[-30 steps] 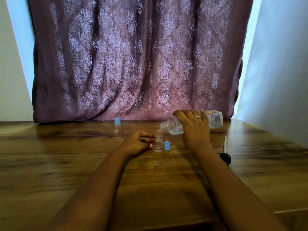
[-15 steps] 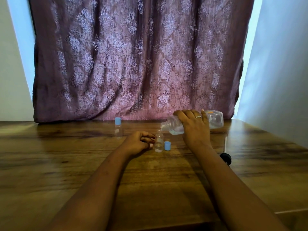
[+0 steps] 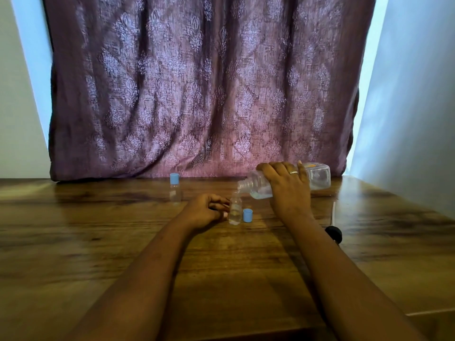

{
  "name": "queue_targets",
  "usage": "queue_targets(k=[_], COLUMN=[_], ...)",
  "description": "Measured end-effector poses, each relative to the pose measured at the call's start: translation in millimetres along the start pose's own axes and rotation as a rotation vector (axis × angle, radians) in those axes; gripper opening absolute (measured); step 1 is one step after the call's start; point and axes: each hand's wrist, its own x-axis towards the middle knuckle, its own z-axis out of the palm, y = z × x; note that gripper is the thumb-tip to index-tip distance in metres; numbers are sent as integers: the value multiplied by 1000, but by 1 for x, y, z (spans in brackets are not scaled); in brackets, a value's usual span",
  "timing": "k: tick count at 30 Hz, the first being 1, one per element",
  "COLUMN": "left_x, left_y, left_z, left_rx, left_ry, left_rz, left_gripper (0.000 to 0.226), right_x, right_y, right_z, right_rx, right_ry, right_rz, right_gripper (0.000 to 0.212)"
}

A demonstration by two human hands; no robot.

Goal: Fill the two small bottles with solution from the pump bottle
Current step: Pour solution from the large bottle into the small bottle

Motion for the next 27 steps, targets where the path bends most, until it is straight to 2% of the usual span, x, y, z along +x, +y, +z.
queue_targets(k=[16, 27], left_x=[4, 10], left_y=[-3, -11], left_z=[-1, -4], left_rx=[-12, 68], left_ry=[-5, 19], left_rz=[9, 37], left_gripper=[32, 26], right_x=[0, 0], right_y=[0, 0], right_z=[0, 0], right_rx=[-1, -7], right_ry=[14, -2], right_rz=[-1, 3], right_gripper=[51, 55])
